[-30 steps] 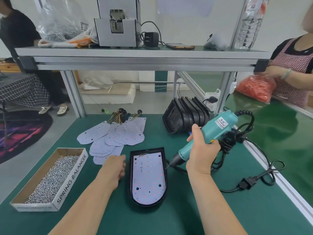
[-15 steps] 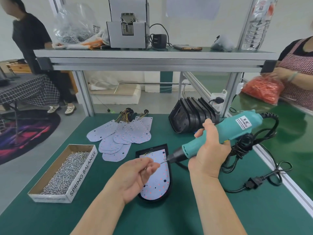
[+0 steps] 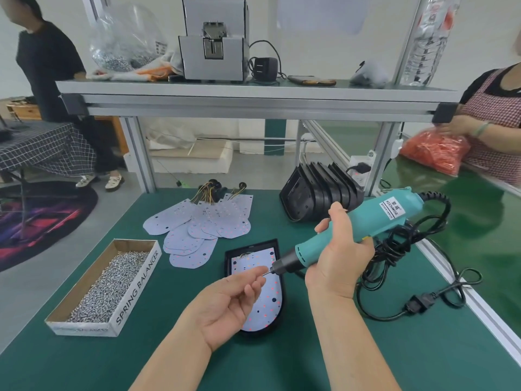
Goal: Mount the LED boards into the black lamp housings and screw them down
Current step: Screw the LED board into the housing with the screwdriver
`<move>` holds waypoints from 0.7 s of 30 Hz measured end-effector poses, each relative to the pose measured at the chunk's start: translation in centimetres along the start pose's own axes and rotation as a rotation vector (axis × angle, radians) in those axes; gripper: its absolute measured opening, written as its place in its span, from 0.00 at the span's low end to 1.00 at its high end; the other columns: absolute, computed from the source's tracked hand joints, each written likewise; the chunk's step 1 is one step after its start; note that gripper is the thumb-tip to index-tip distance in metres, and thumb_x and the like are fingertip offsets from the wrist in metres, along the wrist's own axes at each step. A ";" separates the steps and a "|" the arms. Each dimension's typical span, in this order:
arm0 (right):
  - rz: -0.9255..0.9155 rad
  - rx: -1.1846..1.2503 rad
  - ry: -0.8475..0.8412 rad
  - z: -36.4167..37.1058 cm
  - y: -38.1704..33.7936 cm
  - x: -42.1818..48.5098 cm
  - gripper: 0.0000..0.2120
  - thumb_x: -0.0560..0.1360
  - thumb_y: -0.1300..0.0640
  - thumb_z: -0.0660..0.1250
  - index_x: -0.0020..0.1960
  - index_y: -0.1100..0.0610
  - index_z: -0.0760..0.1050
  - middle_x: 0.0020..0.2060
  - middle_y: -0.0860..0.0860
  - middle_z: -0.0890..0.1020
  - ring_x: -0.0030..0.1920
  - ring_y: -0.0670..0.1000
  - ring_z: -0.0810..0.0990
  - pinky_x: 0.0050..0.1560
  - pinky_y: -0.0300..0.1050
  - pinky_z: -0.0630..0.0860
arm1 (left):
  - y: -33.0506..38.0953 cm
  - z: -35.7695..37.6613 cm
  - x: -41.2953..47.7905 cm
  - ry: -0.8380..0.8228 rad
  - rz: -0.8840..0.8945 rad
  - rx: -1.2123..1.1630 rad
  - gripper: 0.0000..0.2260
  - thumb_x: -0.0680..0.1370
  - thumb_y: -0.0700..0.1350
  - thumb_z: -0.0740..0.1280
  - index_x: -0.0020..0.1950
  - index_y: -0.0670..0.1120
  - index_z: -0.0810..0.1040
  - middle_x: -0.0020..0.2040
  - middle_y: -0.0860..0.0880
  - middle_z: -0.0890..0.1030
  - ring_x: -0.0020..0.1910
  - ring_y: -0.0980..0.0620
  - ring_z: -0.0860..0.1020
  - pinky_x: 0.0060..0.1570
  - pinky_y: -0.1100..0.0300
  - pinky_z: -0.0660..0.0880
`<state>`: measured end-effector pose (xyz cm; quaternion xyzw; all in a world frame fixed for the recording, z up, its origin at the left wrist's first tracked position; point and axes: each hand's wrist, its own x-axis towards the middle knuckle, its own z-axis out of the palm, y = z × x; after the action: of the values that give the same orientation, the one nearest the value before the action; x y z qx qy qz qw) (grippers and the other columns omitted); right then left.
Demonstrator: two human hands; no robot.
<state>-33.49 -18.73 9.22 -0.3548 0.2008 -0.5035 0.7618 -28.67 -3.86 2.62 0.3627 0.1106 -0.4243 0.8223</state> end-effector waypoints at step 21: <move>-0.022 0.013 -0.022 -0.4 0.0 -0.1 0.14 0.71 0.56 0.72 0.28 0.44 0.79 0.26 0.46 0.75 0.30 0.47 0.73 0.38 0.42 0.71 | -1.2 -0.3 0.2 -0.020 -0.006 -0.111 0.11 0.62 0.28 0.71 0.43 0.29 0.83 0.42 0.35 0.83 0.34 0.47 0.84 0.27 0.64 0.80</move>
<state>-33.76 -18.77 8.92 -0.3574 0.1852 -0.5091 0.7608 -29.44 -4.22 1.74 0.3118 0.1267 -0.4235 0.8410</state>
